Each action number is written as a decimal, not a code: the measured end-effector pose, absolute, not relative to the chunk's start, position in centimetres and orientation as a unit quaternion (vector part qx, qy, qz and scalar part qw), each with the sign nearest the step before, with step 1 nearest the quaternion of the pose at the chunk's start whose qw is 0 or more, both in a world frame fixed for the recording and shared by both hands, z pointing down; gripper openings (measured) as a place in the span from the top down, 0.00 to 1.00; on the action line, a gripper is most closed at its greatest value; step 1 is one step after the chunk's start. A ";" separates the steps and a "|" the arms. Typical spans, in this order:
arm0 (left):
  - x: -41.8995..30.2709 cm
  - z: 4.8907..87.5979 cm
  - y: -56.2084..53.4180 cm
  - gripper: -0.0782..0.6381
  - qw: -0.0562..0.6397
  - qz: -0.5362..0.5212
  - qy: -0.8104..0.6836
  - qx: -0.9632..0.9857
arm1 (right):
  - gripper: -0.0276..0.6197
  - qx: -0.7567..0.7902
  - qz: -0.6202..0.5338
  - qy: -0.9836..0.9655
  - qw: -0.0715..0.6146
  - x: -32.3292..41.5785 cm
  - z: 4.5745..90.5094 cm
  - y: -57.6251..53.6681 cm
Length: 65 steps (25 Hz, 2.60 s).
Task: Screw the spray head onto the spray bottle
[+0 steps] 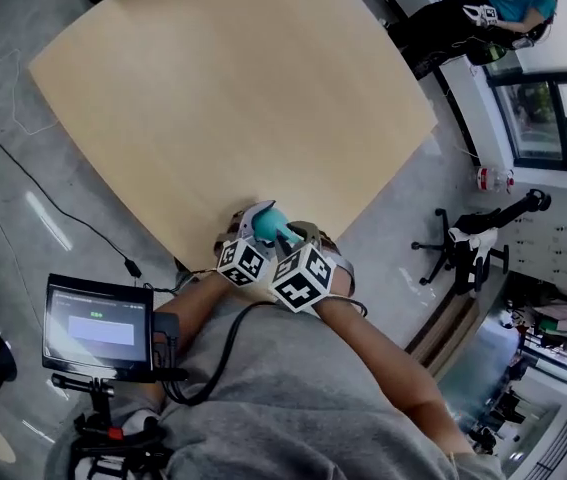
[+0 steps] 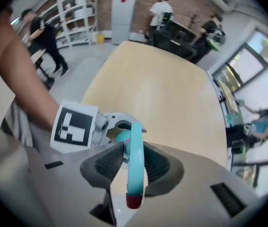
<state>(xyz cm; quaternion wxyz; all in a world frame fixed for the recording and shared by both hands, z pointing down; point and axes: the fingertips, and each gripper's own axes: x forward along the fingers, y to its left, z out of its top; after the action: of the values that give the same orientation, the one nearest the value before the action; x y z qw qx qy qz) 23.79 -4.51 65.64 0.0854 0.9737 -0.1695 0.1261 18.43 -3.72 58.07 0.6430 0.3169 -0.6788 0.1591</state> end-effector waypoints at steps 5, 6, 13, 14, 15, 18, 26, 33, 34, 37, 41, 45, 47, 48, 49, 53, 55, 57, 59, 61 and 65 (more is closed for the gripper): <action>23.8 65.8 -5.4 0.36 0.098 0.138 -0.230 0.958 | 0.77 0.416 0.291 -0.683 0.525 19.0 57.4 -4.2; 24.0 65.7 -5.2 0.36 0.095 0.133 -0.216 0.963 | 0.77 0.407 0.298 -0.686 0.524 19.0 57.3 -4.0; 25.2 65.8 -4.3 0.36 0.073 0.122 -0.079 0.987 | 0.68 0.259 0.180 -0.767 0.559 18.6 51.1 -5.4; 25.3 65.9 -4.2 0.36 0.071 0.123 -0.059 0.988 | 0.68 0.215 0.139 -0.781 0.570 18.5 49.9 -5.5; 25.3 65.9 -4.0 0.36 0.069 0.124 -0.041 0.989 | 0.68 0.164 0.083 -0.787 0.589 18.6 48.9 -5.5; 25.2 66.1 -3.7 0.36 0.069 0.129 -0.003 0.989 | 0.68 -0.037 -0.167 -0.727 0.665 20.1 48.4 -5.2; 24.6 66.0 -4.0 0.36 0.070 0.135 0.039 0.988 | 0.68 -0.289 -0.382 -0.622 0.620 19.1 55.5 -3.1; 24.2 66.1 -4.2 0.36 0.069 0.137 0.043 0.987 | 0.76 -0.191 -0.215 -0.691 0.663 17.5 58.8 -3.5; 24.2 66.0 -4.3 0.36 0.069 0.135 0.037 0.988 | 0.76 -0.144 -0.158 -0.708 0.673 17.4 58.8 -3.9; 24.2 65.9 -4.9 0.36 0.074 0.129 -0.009 0.989 | 0.76 0.049 0.050 -0.746 0.662 17.8 59.2 -5.0; 23.9 66.0 -6.4 0.36 0.091 0.127 -0.135 0.979 | 0.76 0.341 0.236 -0.716 0.562 18.5 59.3 -6.2; 23.6 66.4 -7.2 0.36 0.107 0.130 -0.217 0.962 | 0.75 0.441 0.277 -0.702 0.486 18.5 59.0 -6.5; 23.7 66.5 -7.1 0.36 0.107 0.129 -0.203 0.965 | 0.73 0.403 0.271 -0.714 0.505 18.3 58.8 -6.2; 23.9 66.5 -6.9 0.36 0.105 0.128 -0.185 0.969 | 0.71 0.379 0.260 -0.721 0.518 18.4 58.3 -6.2; 24.0 66.6 -6.6 0.36 0.102 0.126 -0.164 0.973 | 0.69 0.359 0.240 -0.731 0.529 18.6 57.4 -6.4; 24.4 66.9 -5.4 0.35 0.092 0.131 -0.063 0.985 | 0.65 0.233 0.076 -0.785 0.569 19.0 52.1 -6.9; 24.5 67.0 -4.8 0.35 0.089 0.138 -0.013 0.986 | 0.65 0.101 -0.066 -0.787 0.606 18.5 50.0 -5.7; 24.4 67.0 -4.4 0.35 0.087 0.145 0.029 0.985 | 0.65 -0.039 -0.243 -0.731 0.636 18.7 49.4 -4.5; 24.3 67.0 -4.1 0.35 0.084 0.151 0.058 0.983 | 0.65 -0.142 -0.364 -0.668 0.633 19.2 50.2 -3.5; 24.3 67.0 -3.9 0.35 0.082 0.155 0.075 0.982 | 0.65 -0.208 -0.405 -0.641 0.618 19.4 51.7 -2.5; 24.4 66.7 -4.1 0.35 0.081 0.157 0.085 0.981 | 0.65 -0.309 -0.497 -0.563 0.583 19.0 54.3 -3.0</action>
<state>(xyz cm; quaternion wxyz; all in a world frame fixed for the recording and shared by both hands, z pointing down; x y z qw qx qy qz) 24.43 -4.06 66.72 0.0809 0.9806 0.0854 0.1569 19.03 -2.96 54.32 0.5831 -0.3094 -0.5630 -0.4972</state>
